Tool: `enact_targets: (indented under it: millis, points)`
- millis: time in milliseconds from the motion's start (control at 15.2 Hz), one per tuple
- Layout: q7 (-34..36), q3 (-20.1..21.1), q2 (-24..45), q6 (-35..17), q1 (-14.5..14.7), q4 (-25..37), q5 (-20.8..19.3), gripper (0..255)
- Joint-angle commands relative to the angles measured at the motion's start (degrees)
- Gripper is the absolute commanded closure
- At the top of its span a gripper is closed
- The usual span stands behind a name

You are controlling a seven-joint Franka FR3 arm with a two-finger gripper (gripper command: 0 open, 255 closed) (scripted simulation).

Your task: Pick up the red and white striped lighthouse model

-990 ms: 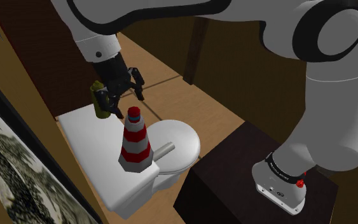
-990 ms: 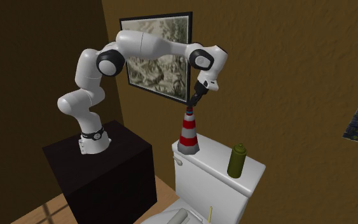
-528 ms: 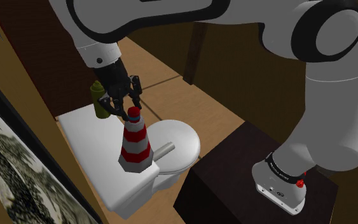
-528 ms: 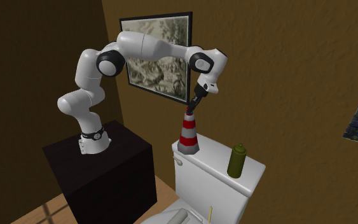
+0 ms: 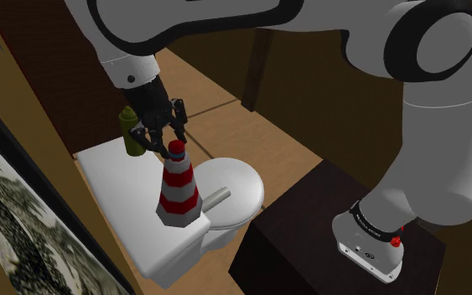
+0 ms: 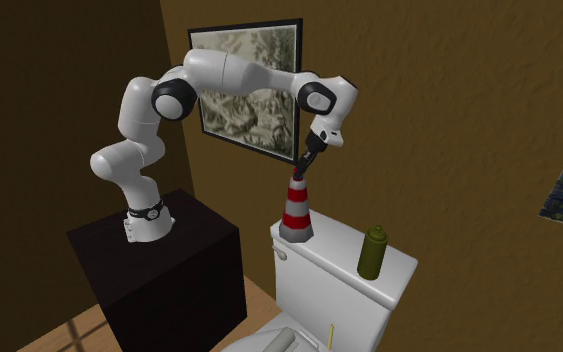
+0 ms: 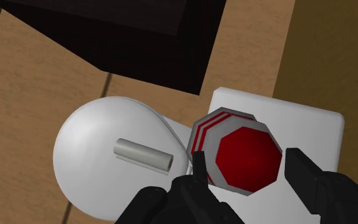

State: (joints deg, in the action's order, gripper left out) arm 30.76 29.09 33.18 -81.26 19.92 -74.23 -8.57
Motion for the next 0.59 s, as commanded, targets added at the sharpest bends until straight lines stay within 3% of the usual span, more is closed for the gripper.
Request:
enact_targets:
  millis: [0, 528]
  points:
    - [0.0, 0.0, -0.1, 1.1, 0.1, 1.0, 0.1, 255]
    - [0.2, 0.2, 0.1, 7.4, 1.2, 7.7, 0.1, 255]
